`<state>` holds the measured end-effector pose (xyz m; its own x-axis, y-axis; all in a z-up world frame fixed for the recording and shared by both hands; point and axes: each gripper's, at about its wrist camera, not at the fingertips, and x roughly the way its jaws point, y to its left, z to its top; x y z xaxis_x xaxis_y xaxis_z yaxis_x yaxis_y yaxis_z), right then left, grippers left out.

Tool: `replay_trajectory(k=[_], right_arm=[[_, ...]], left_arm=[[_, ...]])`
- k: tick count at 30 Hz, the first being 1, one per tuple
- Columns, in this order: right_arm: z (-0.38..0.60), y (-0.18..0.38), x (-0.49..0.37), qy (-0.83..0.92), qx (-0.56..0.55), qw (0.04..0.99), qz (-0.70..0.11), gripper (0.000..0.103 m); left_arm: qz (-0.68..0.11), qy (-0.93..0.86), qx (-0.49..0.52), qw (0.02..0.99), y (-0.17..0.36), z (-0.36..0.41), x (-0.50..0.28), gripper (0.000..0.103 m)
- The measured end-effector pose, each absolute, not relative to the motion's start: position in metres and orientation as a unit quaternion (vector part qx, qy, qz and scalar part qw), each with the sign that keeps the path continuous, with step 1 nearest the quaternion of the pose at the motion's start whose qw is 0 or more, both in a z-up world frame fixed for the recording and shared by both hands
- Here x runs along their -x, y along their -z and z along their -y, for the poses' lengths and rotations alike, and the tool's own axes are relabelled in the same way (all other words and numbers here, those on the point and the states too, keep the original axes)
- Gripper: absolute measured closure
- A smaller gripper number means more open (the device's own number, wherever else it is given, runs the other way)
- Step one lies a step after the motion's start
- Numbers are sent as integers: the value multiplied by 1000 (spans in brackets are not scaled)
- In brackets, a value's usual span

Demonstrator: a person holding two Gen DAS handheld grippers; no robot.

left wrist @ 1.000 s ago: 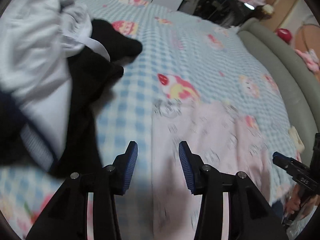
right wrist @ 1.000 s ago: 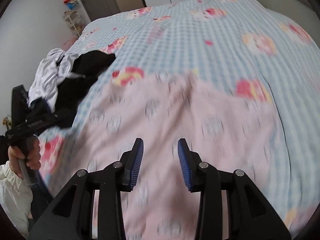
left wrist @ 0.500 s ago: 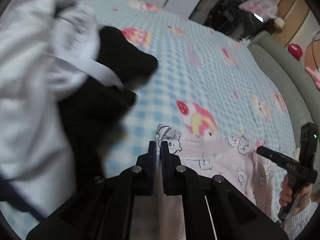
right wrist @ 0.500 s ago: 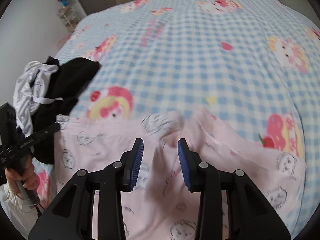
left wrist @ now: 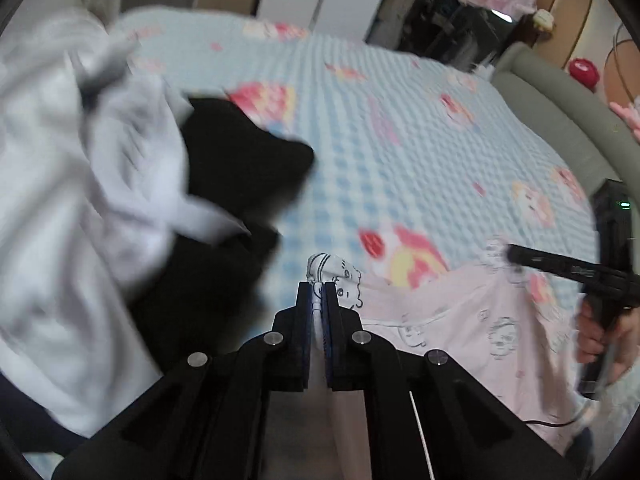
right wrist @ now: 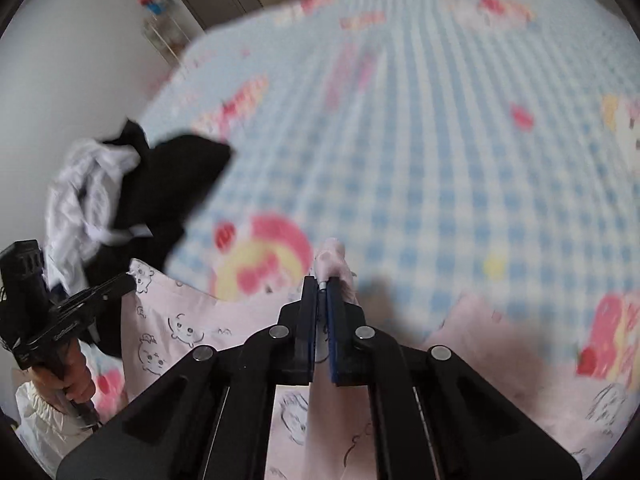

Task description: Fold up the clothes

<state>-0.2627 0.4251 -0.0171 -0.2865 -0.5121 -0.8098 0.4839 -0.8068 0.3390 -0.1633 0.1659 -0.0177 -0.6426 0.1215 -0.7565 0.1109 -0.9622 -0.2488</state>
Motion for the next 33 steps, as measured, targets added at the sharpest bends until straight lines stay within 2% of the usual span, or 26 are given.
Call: replay_trajectory(k=[2,3,6,8,10,11,12,14,18,22,27,28,29,30,32,33], right_arm=[[-429,14,268,813,-500,300,14,101],[-431,13,271,818,-494,295,14,101],[-425,52,286,799,-538,269,5,99],[-417,78,292,785,-568,246,-8,98],[-421,62,287,798,-555,233,9,98],[-427,47,280,810,-541,226,18,97],[-433,32,273,821,-526,219,27,94],[-447,4,250,826,-510,237,47,89],[-472,-28,181,820,-497,277,57,85],[-508,-19,106,806,-520,276,69,82],[-539,21,29,786,-558,254,72,82],[-542,29,22,787,-561,246,68,82],[-551,36,13,792,-563,228,66,81],[-559,45,4,793,-570,204,70,80],[-570,56,-3,782,-584,195,97,78],[-573,60,-7,779,-586,197,106,78]], left_arm=[[145,-886,440,5,30,-160,171,98],[134,-879,457,-1,40,-162,177,94],[103,-854,509,-20,72,-166,196,93],[95,-853,513,-20,63,-170,196,92],[127,-860,493,14,43,-173,179,75],[146,-863,483,35,33,-176,167,61],[165,-864,472,56,24,-179,155,58],[186,-863,462,81,13,-189,134,58],[219,-844,486,66,33,-202,86,58],[293,-803,515,61,64,-208,38,55],[365,-773,514,71,85,-211,-3,52],[375,-771,509,74,88,-214,-7,52],[392,-765,502,93,93,-219,-15,57],[402,-758,502,109,100,-226,-17,73],[387,-750,523,122,112,-246,-24,81],[366,-756,530,116,113,-255,-27,92]])
